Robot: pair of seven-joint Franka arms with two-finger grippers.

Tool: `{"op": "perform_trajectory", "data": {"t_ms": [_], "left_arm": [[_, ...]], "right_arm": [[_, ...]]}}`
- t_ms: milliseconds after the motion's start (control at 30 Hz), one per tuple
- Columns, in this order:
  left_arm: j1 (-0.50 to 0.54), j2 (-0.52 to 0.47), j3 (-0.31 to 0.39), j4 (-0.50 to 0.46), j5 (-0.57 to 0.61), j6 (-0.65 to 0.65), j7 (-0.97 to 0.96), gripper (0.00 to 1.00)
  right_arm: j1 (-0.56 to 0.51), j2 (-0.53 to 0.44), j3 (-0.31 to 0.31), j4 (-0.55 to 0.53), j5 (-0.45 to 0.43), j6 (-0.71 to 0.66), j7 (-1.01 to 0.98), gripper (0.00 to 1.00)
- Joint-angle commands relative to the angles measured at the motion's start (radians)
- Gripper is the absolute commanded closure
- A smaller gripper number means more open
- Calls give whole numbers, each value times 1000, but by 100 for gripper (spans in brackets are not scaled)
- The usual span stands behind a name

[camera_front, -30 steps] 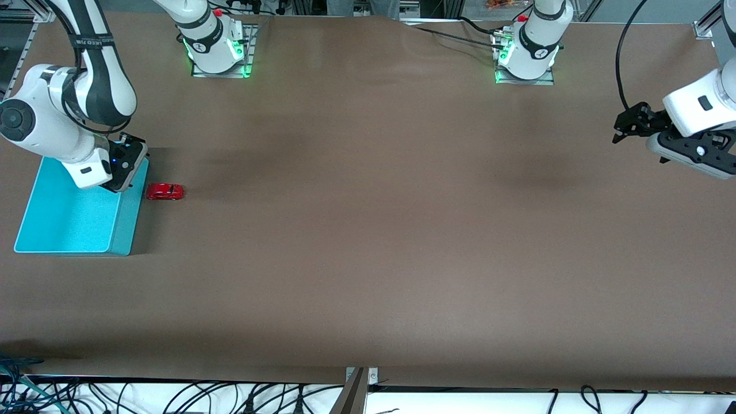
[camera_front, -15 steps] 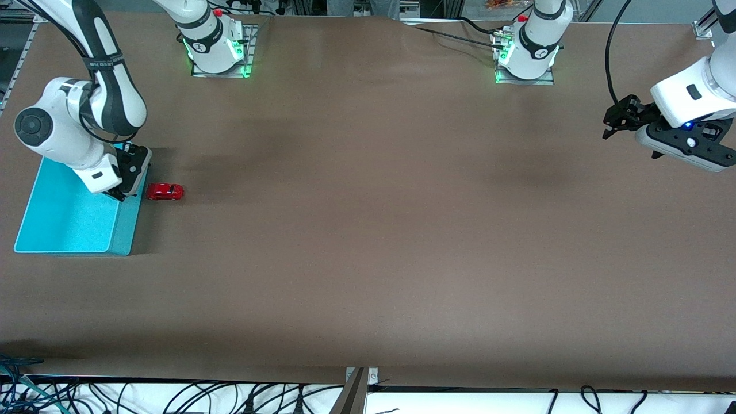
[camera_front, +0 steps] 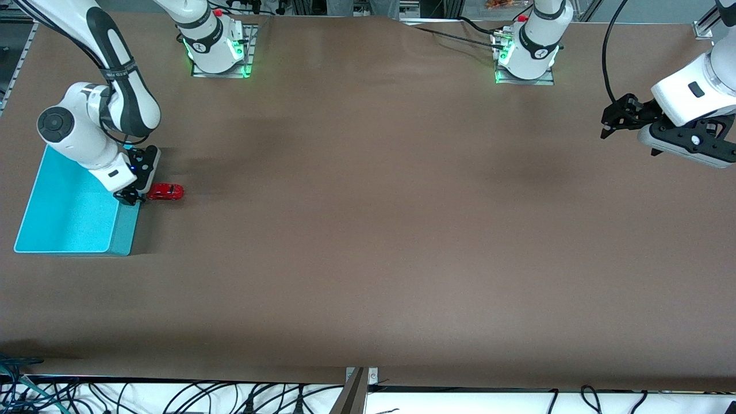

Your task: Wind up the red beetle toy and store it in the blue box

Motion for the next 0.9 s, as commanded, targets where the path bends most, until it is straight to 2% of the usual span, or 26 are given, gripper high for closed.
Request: {"op": "perform_trajectory", "data": {"t_ms": [0, 367, 633, 867], "left_arm": [[38, 6, 15, 42, -71, -25, -22, 0], [47, 46, 9, 47, -57, -25, -160, 0], [44, 46, 1, 48, 4, -25, -167, 0], [29, 46, -2, 48, 9, -23, -167, 0]], "right_arm": [[-1, 6, 26, -19, -3, 56, -32, 0], [-3, 24, 47, -19, -1, 82, -32, 3], [-3, 35, 47, -22, -1, 105, -35, 12], [-3, 43, 47, -25, -1, 109, -35, 27]]}}
